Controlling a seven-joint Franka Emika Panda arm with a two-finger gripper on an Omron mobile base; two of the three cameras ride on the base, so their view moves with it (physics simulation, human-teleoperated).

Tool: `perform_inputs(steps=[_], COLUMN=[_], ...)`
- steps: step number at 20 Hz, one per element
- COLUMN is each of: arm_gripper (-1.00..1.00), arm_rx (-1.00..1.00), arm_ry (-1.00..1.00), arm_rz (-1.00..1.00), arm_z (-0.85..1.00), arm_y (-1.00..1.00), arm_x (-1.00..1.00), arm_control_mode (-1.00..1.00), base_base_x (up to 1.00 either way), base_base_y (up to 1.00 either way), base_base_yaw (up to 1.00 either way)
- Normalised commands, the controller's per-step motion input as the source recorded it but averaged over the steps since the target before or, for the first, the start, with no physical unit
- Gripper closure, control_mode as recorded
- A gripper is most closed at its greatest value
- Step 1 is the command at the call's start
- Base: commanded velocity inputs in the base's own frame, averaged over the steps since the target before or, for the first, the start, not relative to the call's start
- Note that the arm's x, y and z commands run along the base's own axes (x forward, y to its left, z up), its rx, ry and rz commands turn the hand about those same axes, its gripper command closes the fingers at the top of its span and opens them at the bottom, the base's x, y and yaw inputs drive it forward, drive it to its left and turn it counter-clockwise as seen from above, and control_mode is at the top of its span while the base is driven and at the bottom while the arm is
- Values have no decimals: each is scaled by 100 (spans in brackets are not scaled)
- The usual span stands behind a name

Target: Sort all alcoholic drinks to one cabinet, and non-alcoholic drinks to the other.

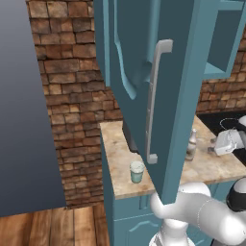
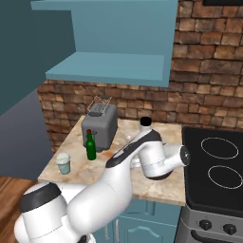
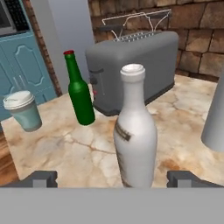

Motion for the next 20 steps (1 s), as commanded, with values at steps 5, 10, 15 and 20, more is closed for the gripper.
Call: perform_inputs(steps=[5,10,15,20], arm_gripper=[-100,-100,-100,-100], arm_rx=[5,2,0,0], arm_ry=[-4,-5,-5,-5], arm_rz=[0,0,1,0], arm_z=[0,0,-9,-13], arm_y=[1,6,19,30], arm_x=[5,1,1,11], arm_control_mode=[-100,-100,-100,-100], base_base_x=[0,0,0,0], base_base_y=[0,0,0,0], base_base_yaw=[0,0,0,0])
